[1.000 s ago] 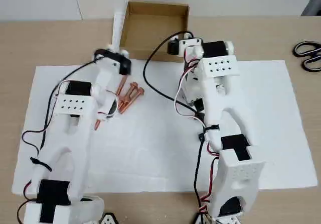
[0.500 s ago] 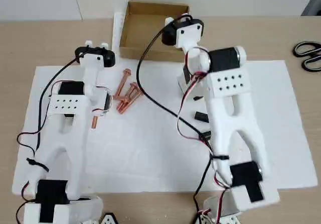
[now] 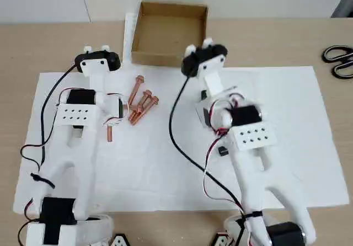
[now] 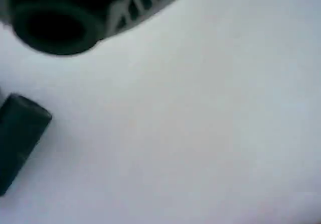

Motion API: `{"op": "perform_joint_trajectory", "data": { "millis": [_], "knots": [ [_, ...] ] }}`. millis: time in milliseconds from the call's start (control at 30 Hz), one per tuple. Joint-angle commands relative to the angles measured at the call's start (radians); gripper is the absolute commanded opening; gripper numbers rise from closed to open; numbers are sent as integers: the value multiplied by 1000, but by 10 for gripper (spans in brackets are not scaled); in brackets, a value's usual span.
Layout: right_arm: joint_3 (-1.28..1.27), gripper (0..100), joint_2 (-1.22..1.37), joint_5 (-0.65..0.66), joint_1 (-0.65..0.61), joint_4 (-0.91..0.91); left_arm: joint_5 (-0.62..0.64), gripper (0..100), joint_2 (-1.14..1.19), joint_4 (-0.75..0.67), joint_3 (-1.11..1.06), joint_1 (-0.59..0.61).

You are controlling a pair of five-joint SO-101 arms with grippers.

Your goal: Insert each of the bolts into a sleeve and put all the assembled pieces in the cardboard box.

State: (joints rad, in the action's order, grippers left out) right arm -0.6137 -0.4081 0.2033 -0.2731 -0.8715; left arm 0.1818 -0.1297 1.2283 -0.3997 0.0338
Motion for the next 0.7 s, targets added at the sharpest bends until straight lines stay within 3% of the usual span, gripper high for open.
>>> {"op": "perform_joint_trajectory", "data": {
  "millis": [0, 200, 433, 667],
  "knots": [
    [-38, 9, -65, -11, 13, 51, 6, 6, -15, -17, 62, -3],
    [-43, 9, -77, -21, 13, -10, 109, 6, -17, -15, 124, -3],
    [-46, 7, -165, -315, 13, -18, 141, 6, -26, -14, 163, -41],
    [-115, 6, -412, -213, -96, -2, 140, 6, -299, -21, 159, -97]
  ]
}}
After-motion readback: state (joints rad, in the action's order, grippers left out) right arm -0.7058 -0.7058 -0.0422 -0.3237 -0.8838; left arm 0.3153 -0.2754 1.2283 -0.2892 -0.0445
